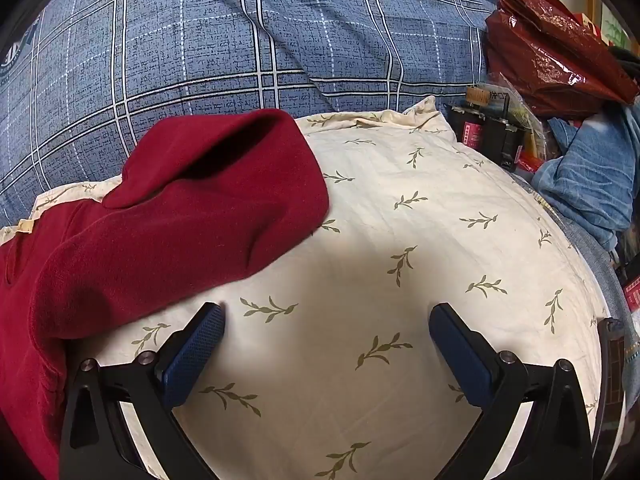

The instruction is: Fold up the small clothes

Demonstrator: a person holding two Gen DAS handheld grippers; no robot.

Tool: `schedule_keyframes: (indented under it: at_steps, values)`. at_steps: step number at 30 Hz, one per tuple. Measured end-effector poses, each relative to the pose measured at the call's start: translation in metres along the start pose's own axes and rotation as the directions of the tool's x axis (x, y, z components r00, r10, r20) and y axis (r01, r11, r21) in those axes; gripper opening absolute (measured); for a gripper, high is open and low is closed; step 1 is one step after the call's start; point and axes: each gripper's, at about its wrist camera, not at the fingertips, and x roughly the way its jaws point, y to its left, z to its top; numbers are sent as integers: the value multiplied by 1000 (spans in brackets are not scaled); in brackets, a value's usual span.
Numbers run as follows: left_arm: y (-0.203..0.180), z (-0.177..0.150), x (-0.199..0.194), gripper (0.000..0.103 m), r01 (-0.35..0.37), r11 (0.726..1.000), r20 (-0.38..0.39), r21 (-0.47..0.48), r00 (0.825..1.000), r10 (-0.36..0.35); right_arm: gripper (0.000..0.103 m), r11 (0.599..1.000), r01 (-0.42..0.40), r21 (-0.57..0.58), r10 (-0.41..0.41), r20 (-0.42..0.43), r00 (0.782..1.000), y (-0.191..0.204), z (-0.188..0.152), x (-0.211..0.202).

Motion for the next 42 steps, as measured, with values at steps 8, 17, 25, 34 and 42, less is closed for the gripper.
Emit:
schedule_keyframes:
  at_steps: [8, 17, 25, 34, 42]
  values:
    - [-42, -30, -74, 99, 44, 984, 136, 171, 988, -67, 103, 1000, 10, 2, -10, -31, 999, 12, -23, -35]
    - [-68, -49, -125, 99, 159, 955, 126, 251, 973, -195, 103, 986, -153, -61, 157, 62, 986, 47, -60, -150]
    - [-77, -56, -153, 99, 169, 943, 148, 288, 965, -219, 103, 939, -325, -116, 333, 58, 941, 100, -73, -206]
    - [-100, -64, -153, 99, 159, 920, 140, 358, 965, -222, 103, 925, -347, -158, 363, 87, 928, 138, -76, -206]
    - [-110, -60, -140, 99, 185, 925, 124, 331, 963, -237, 103, 938, -308, -158, 323, 79, 943, 148, -80, -176]
